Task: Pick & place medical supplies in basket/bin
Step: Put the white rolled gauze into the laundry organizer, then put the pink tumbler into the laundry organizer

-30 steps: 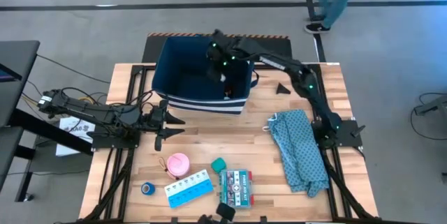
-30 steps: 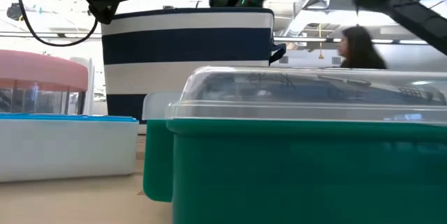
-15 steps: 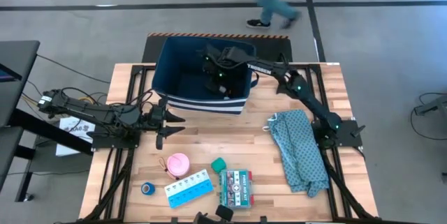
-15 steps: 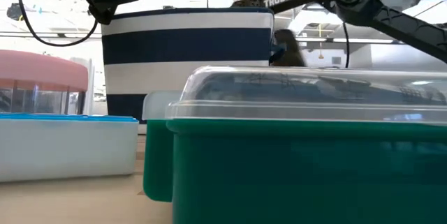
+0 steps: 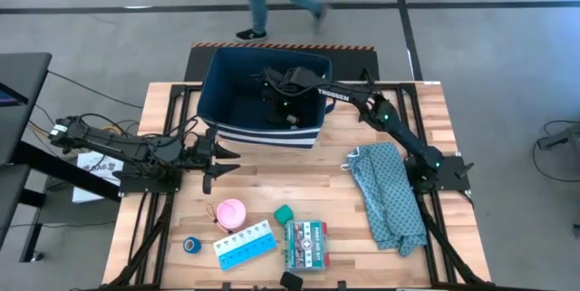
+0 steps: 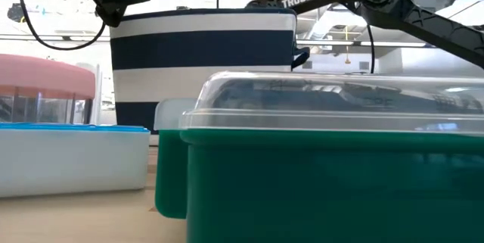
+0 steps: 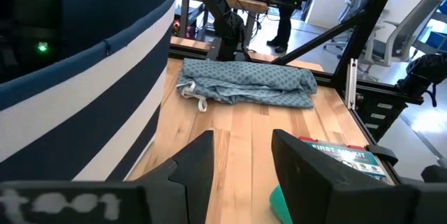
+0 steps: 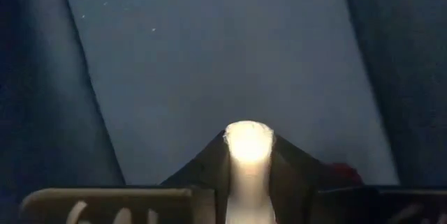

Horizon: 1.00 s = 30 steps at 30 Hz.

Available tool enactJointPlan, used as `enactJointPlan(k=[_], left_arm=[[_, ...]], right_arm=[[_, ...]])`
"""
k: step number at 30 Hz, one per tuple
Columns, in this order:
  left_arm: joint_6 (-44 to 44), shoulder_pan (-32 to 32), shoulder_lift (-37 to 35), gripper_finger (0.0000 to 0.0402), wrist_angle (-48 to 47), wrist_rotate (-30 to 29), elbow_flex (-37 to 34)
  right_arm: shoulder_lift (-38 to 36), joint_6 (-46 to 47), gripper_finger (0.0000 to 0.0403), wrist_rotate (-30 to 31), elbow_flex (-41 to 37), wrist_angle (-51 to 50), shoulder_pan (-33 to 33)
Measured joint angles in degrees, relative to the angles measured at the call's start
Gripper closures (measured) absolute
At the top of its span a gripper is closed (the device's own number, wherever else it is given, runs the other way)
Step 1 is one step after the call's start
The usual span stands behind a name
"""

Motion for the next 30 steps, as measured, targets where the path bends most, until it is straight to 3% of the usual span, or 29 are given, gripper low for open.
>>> enactJointPlan(k=[14, 23, 30], left_arm=[[0.0, 0.0, 0.0, 0.0266, 0.0, 0.0, 0.0], [0.0, 0.0, 0.0, 0.0266, -0.5, 0.5, 0.0], [0.2, 0.0, 0.0, 0.0266, -10.2, 1.3, 0.0]], right_arm=[[0.0, -1.9, 0.021, 5.6, 0.0, -0.1, 3.2], [-0.7, -1.9, 0.0195, 5.8, 0.0, -3.5, 4.3], [-2.8, -1.9, 0.0204, 5.8, 0.0, -7.9, 4.9]])
